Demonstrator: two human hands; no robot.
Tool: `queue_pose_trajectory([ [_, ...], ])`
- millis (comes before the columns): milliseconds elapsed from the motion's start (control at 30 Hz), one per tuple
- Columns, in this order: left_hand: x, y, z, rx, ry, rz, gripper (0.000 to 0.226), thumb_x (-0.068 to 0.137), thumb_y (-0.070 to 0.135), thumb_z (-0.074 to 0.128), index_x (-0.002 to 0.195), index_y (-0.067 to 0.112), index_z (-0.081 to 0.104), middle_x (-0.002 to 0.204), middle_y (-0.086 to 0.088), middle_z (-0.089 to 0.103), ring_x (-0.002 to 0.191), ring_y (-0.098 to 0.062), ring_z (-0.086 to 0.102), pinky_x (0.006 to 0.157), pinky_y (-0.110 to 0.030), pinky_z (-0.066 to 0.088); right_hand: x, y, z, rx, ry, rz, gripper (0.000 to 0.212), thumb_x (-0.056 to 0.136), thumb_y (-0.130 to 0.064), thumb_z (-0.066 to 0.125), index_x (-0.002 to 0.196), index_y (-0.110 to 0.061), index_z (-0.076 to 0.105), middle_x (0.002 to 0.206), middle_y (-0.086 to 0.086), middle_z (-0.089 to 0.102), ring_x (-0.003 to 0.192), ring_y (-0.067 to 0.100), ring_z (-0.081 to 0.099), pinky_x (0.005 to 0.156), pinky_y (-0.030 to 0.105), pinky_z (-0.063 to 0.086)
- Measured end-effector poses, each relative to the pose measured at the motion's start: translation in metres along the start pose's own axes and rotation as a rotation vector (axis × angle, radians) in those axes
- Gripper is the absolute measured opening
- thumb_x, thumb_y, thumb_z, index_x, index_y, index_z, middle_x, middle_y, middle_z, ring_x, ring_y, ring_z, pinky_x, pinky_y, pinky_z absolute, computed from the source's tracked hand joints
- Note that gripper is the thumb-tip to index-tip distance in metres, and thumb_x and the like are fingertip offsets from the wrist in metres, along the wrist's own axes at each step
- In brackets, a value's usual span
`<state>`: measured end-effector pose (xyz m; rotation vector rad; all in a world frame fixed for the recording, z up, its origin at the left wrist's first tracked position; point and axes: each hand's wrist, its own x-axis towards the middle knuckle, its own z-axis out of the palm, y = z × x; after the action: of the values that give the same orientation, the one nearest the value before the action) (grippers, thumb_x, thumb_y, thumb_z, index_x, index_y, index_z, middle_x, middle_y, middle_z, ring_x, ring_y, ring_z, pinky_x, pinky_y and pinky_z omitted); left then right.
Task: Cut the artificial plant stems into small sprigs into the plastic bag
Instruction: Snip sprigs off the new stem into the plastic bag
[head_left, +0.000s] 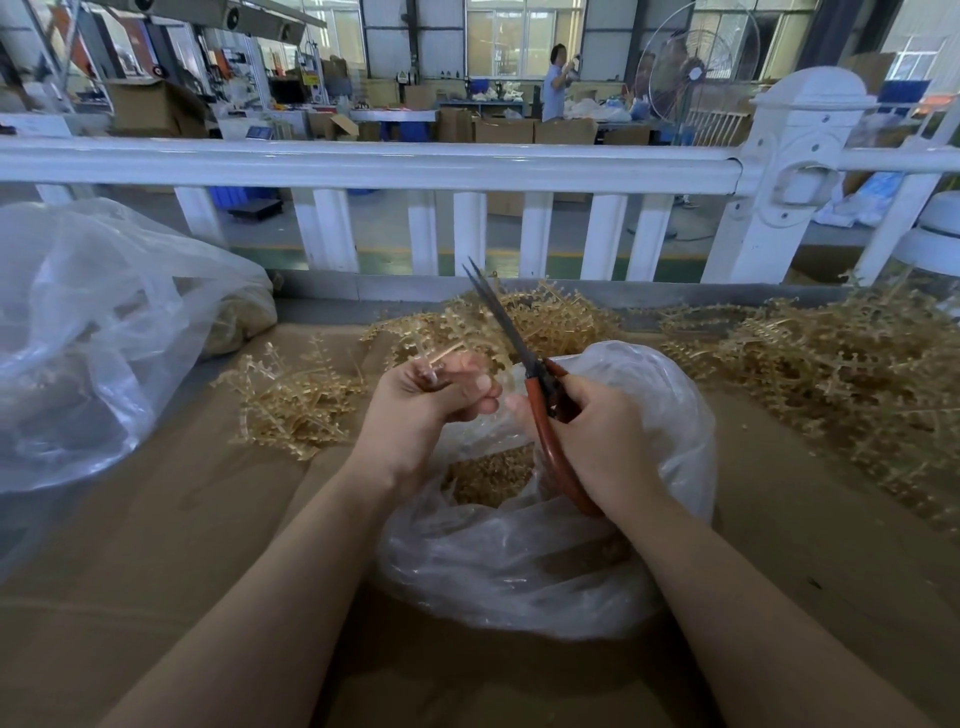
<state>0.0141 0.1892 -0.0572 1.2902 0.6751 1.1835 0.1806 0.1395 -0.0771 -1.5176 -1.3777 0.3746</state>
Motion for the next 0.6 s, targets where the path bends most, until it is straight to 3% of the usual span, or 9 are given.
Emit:
queue_pose_trajectory([
  [100,-0.001,0.0,0.004,0.054,-0.035,-0.021,0.02,0.078,-0.001,0.072,0.071,0.018,0.076,0.068,-0.002,0.072,0.063,-0.013,0.065,0.064,-0.019,0.049,0.001,-0.005,0.0,0.156,-0.04,0.085,0.015,0.086,-0.035,0.078,0.076,-0.027,0.07,0.06,-0.009,0.07,0.055,0.009,0.067,0.054,0.024,0.055],
  [167,-0.002,0.002,0.005,0.065,-0.038,-0.026,0.013,0.071,0.007,0.076,0.07,0.02,0.077,0.068,0.0,0.072,0.063,-0.01,0.064,0.062,-0.016,0.048,0.002,-0.008,-0.001,0.225,-0.035,0.128,0.014,0.086,-0.031,0.078,0.077,-0.022,0.072,0.063,-0.004,0.072,0.053,0.01,0.068,0.05,0.02,0.053],
  [267,-0.004,0.003,0.006,0.048,-0.044,-0.026,0.01,0.065,0.012,0.078,0.073,0.018,0.077,0.069,0.002,0.071,0.064,-0.006,0.063,0.06,-0.014,0.048,0.002,-0.008,-0.002,0.302,-0.035,0.175,0.012,0.086,-0.03,0.078,0.08,-0.021,0.073,0.066,-0.003,0.073,0.055,0.009,0.068,0.052,0.016,0.053],
  [433,-0.005,0.002,0.006,0.055,-0.093,0.0,0.011,0.068,0.01,0.076,0.069,0.021,0.078,0.068,0.007,0.072,0.062,0.001,0.064,0.058,-0.01,0.047,0.001,-0.009,-0.002,0.355,-0.059,0.186,0.015,0.085,-0.03,0.079,0.078,-0.017,0.075,0.065,0.006,0.071,0.056,0.012,0.067,0.058,0.023,0.055],
  [600,-0.005,0.001,0.004,0.059,-0.113,-0.015,0.011,0.068,0.01,0.078,0.072,0.021,0.08,0.077,0.005,0.076,0.068,0.002,0.066,0.06,-0.008,0.047,0.0,-0.012,-0.003,0.358,-0.083,0.203,0.016,0.088,-0.025,0.076,0.077,-0.014,0.072,0.056,-0.002,0.066,0.049,0.006,0.061,0.051,0.015,0.05],
])
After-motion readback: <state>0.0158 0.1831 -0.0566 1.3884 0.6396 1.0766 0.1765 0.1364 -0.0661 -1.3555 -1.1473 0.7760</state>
